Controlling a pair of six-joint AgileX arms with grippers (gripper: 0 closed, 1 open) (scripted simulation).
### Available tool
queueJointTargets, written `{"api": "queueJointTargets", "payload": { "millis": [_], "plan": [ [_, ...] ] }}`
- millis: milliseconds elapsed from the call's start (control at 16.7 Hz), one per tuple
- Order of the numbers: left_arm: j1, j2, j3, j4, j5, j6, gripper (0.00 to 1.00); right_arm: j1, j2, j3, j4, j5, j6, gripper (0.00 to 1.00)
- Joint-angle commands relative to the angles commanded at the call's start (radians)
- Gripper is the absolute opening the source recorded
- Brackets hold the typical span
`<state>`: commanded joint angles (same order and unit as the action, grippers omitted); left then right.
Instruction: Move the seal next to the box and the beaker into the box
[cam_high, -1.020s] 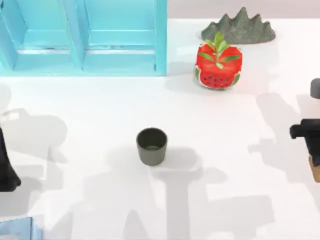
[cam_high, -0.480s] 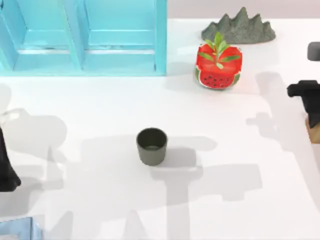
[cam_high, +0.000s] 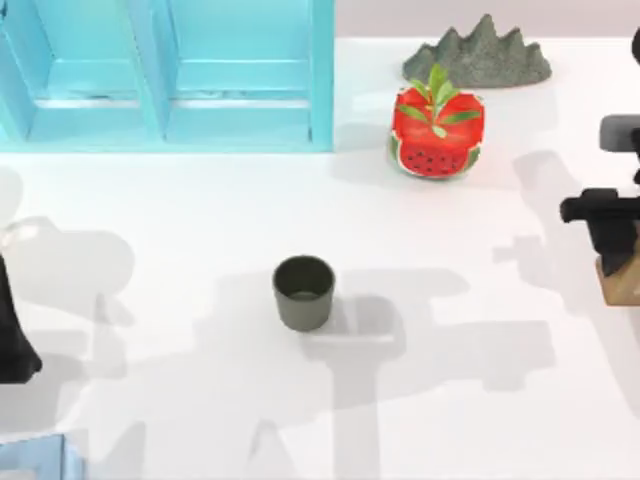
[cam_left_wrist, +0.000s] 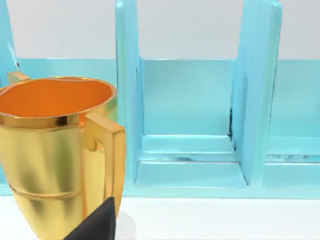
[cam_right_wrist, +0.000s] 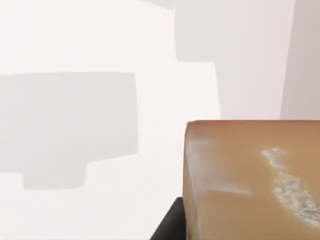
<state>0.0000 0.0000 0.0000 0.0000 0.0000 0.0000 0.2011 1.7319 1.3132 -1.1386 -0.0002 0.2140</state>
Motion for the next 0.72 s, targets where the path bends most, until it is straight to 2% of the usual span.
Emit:
{"api": "queueJointTargets", "payload": {
  "millis": [180,420,720],
  "plan": [
    [0.0,0.0,0.0,0.0,0.0,0.0,1.0,0.0,0.017,-0.078,0.087,0.0,0.001,0.0],
    [0.0,0.0,0.0,0.0,0.0,0.0,1.0,0.0,0.02,-0.086,0.096,0.0,0.001,0.0],
    [0.0,0.0,0.0,0.0,0.0,0.0,1.0,0.0,0.02,-0.086,0.096,0.0,0.001,0.38]
  ]
}}
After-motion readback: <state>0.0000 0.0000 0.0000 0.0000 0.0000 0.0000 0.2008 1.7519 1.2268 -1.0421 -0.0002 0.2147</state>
